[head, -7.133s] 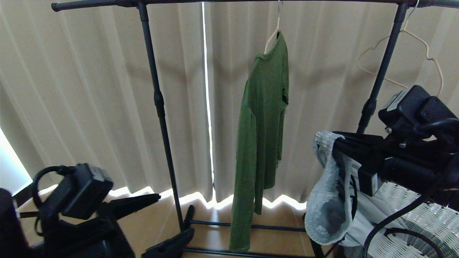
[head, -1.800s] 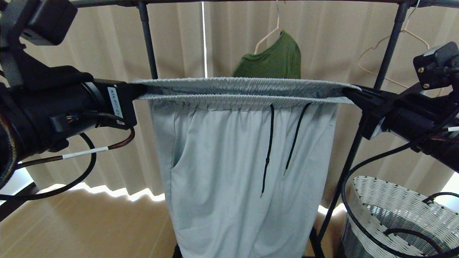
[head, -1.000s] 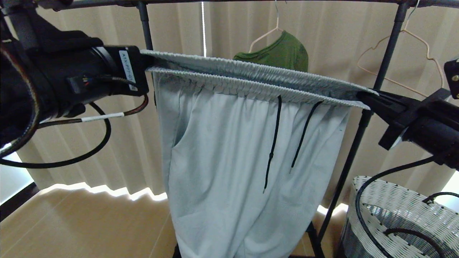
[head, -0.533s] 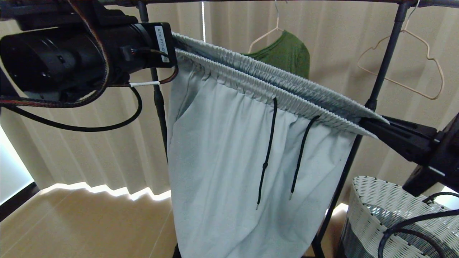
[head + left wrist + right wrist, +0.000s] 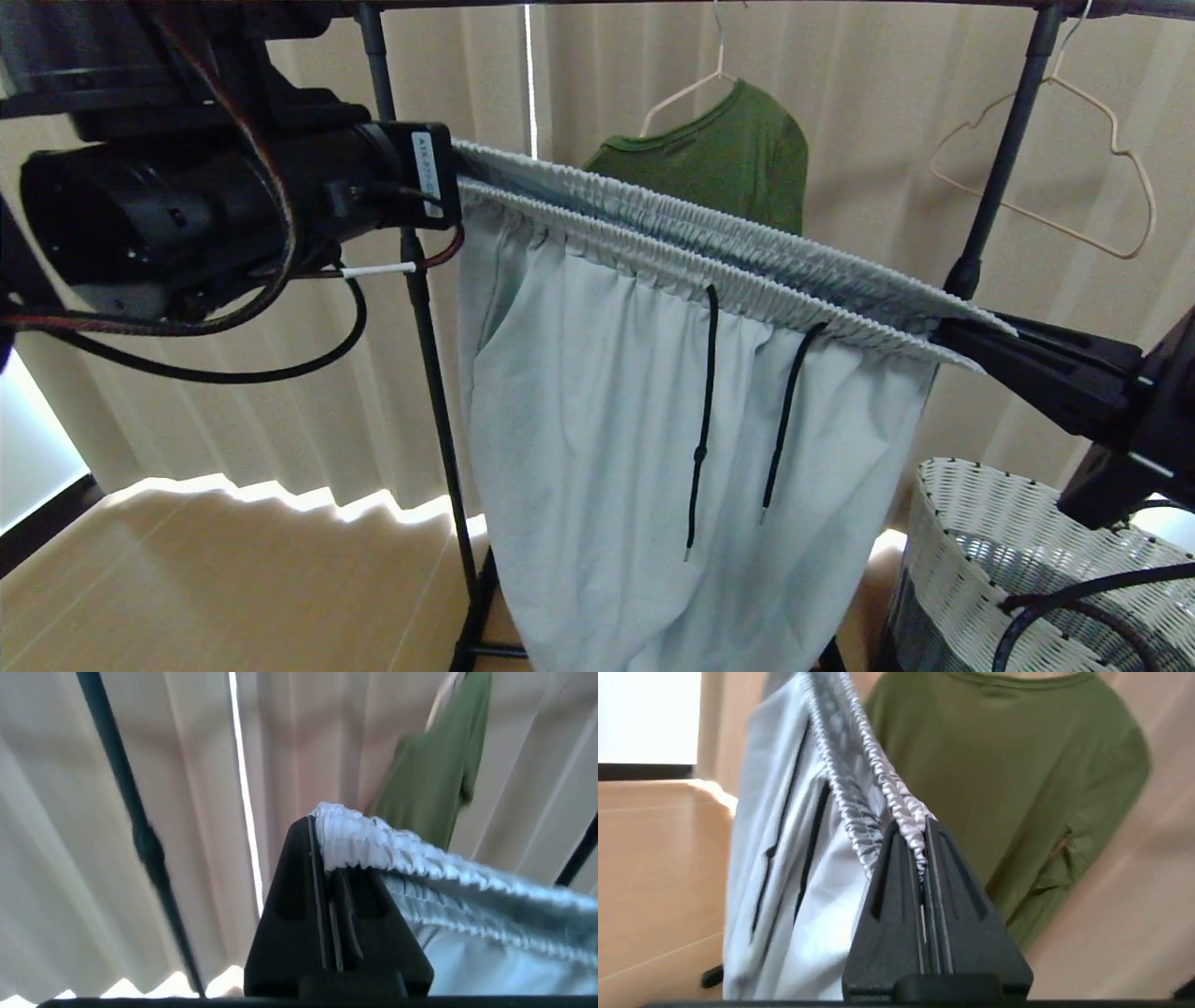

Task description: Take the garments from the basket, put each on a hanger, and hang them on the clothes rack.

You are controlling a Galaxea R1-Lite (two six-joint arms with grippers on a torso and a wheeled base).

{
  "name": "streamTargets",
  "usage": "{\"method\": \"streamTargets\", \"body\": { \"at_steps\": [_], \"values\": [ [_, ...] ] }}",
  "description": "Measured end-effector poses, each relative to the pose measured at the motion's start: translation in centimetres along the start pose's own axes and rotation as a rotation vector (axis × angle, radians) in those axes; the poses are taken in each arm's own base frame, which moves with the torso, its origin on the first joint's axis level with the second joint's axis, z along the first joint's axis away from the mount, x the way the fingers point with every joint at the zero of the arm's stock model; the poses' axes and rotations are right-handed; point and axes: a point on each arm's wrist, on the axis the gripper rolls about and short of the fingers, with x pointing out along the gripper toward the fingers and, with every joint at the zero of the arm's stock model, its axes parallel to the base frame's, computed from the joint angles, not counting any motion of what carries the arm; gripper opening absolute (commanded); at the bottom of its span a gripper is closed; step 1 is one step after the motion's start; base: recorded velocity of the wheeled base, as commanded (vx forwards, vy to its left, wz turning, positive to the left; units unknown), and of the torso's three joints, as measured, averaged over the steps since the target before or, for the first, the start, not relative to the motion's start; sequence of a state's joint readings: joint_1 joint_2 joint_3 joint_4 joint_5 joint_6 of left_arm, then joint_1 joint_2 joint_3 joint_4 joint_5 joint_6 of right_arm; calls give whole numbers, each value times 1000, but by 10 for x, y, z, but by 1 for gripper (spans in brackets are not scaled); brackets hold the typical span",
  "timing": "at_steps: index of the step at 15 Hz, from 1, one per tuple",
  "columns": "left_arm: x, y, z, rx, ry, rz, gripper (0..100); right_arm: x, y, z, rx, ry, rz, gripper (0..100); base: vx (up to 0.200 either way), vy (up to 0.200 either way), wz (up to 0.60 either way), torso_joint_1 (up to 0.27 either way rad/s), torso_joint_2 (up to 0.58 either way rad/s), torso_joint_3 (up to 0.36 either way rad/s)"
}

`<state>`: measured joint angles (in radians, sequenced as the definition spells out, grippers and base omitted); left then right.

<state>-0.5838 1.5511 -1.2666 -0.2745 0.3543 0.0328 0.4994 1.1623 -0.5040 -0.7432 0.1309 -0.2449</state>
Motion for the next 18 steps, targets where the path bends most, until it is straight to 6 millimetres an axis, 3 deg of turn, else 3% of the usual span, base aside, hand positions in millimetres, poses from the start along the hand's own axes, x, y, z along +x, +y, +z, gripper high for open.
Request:
{"method": "streamTargets", "body": {
  "at_steps": [2,5,11,14,18],
  "values": [
    [-18,9,-11,27,71,7,0,11,-8,3,-3,3,-32,0,0,0,0,0,0,0],
    [-56,26,-27,60,179,-7,0,45,-26,8,-7,5,-80,0,0,0,0,0,0,0],
    [-115,34,-49,54,191,-239,0,94,-42,18,74,-64,-104,0,0,0,0,0,0,0],
    [-129,30,-48,56,164,-300,0,106,-43,12,83,-48,-97,0,0,0,0,0,0,0],
    [-133,30,-45,57,144,-309,0,107,-42,11,82,-45,-100,0,0,0,0,0,0,0]
  ]
}}
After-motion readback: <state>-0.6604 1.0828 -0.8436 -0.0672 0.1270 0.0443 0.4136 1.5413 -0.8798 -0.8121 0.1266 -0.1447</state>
